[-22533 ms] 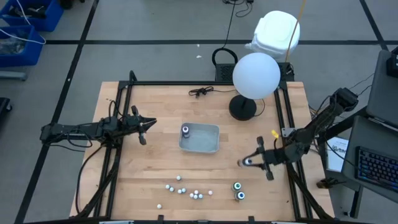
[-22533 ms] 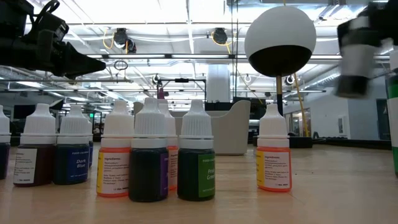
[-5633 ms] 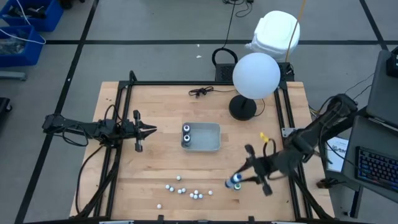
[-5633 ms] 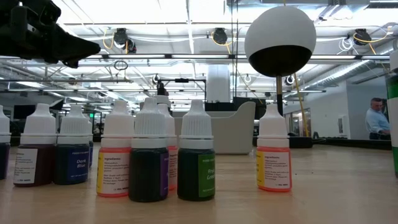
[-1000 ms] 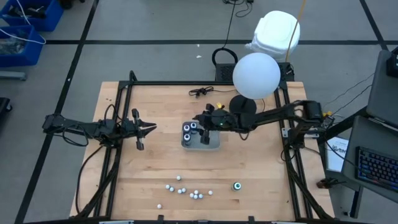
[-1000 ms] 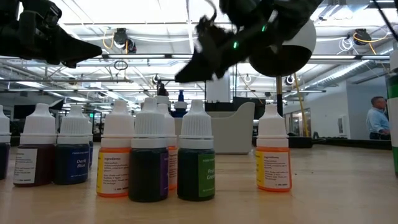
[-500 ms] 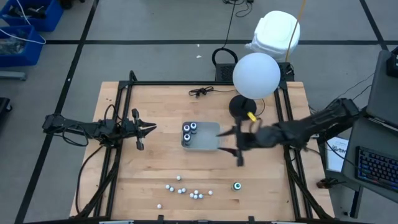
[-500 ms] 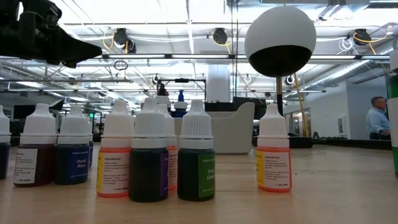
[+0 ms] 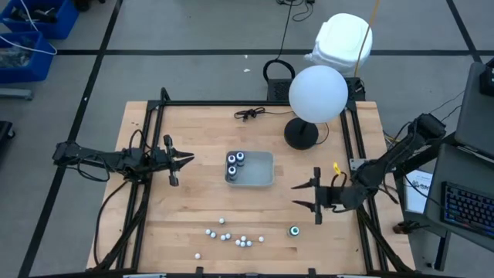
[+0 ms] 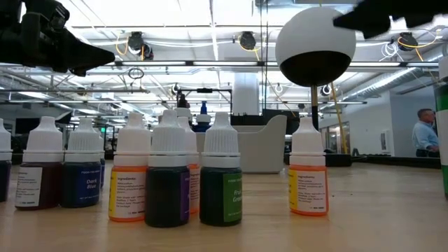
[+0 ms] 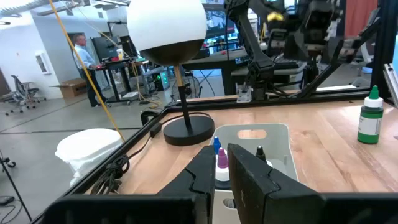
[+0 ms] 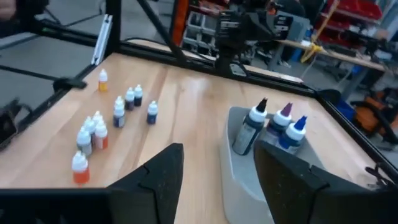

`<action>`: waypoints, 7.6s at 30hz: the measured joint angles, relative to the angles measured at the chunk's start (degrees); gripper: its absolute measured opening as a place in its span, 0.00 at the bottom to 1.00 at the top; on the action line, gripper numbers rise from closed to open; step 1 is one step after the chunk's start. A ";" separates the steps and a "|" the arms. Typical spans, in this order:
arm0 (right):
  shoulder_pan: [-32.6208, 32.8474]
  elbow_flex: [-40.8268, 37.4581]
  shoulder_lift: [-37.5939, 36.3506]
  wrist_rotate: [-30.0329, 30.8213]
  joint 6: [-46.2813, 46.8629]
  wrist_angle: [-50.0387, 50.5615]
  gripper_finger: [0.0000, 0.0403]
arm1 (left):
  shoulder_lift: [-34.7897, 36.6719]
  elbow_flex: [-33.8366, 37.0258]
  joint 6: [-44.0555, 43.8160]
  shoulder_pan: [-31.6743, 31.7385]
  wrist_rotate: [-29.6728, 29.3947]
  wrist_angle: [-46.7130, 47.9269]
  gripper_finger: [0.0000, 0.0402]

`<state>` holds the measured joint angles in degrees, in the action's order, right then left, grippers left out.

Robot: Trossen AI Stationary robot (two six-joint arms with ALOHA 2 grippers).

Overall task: Pick & Place food coloring
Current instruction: Put the large green food coloring bottle into the gray bin

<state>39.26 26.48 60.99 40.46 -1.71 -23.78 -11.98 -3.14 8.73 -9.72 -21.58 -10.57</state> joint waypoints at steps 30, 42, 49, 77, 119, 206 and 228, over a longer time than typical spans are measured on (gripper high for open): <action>0.12 -17.16 -4.00 -0.02 -8.40 -24.60 0.01 | 0.01 0.02 -1.37 0.01 -9.60 3.61 0.13; 0.14 -17.16 -3.81 3.04 -5.30 -22.69 0.08 | 0.01 0.02 -1.14 0.01 -12.85 1.26 0.13; 0.16 -17.16 -3.78 3.04 -4.80 -22.70 0.11 | 0.01 0.02 0.20 0.01 -13.00 0.44 0.13; 0.18 -17.15 -3.76 -4.60 -0.68 -22.74 0.08 | 0.01 0.02 2.82 0.01 -13.00 -0.63 0.13; 1.01 -5.34 4.26 -3.15 -2.93 -19.40 0.19 | 0.01 0.02 -2.91 -0.01 -12.81 -1.68 0.13; 1.33 4.68 18.33 -20.61 15.01 -9.24 0.28 | -0.01 0.02 -4.09 -0.01 -12.96 -1.29 0.13; -14.01 19.99 17.44 -24.23 2.81 0.51 0.28 | 0.00 0.02 -4.07 0.00 -12.98 -1.60 0.13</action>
<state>25.25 46.47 78.43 16.23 1.11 -23.27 -11.98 -3.11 4.67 -9.73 -34.57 -12.17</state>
